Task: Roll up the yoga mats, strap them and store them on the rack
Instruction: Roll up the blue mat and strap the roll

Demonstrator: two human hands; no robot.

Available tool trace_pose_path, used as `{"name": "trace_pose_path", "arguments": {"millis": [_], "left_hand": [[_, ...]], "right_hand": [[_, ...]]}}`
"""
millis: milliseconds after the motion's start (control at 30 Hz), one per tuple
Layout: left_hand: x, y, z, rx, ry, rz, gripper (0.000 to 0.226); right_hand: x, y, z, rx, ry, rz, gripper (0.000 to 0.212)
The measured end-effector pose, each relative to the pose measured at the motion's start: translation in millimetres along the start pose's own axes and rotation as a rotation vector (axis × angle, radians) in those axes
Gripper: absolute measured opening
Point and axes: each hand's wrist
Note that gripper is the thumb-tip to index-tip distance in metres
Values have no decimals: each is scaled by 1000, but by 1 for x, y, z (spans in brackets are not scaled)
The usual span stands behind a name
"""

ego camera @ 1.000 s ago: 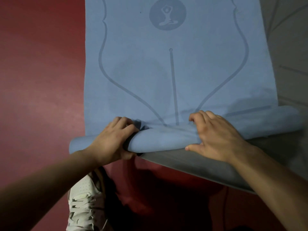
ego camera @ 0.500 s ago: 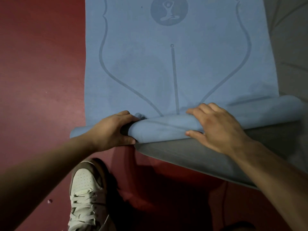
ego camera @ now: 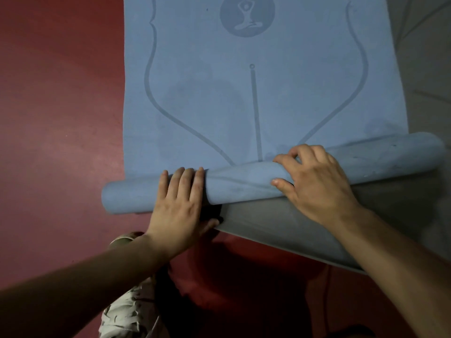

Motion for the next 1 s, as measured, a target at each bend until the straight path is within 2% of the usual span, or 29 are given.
{"name": "trace_pose_path", "arguments": {"millis": [33,100,200,233,267,367,433,567,667,900,1000], "left_hand": [[2,-4,0,-5,-28,6,105],[3,-13,2,-17,-37,-28,101],[3,-22,7,-10,-51,-84,88],[3,-24,8,-1,-56,-100,83],[4,-25,10,8,-59,-120,77],[3,-30,16,26,-46,-126,70],[0,-34,21,45,-31,-103,68],[-4,-33,37,134,5,-47,67],[-3,-27,50,248,19,69,74],[-7,-50,60,308,124,295,87],[-3,-42,61,301,165,225,88]], "right_hand": [[0,1,-1,-8,20,-7,52],[0,2,-5,-23,63,1,62],[1,-1,-11,-17,139,64,99],[2,-2,-12,-6,156,72,104],[3,-4,-12,4,167,68,102],[3,-12,-10,-12,177,27,75],[-4,-19,-8,5,161,81,68],[-14,-19,4,70,174,264,74],[-7,-3,14,81,203,343,78],[-2,-6,7,75,38,318,85],[-4,-6,4,21,11,298,80]]}}
Point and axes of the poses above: each hand's wrist, its own y-axis away from the middle knuckle, its own x-axis out of the palm, z = x × y, and after that the axes turned 15 degrees about -y, right-handed
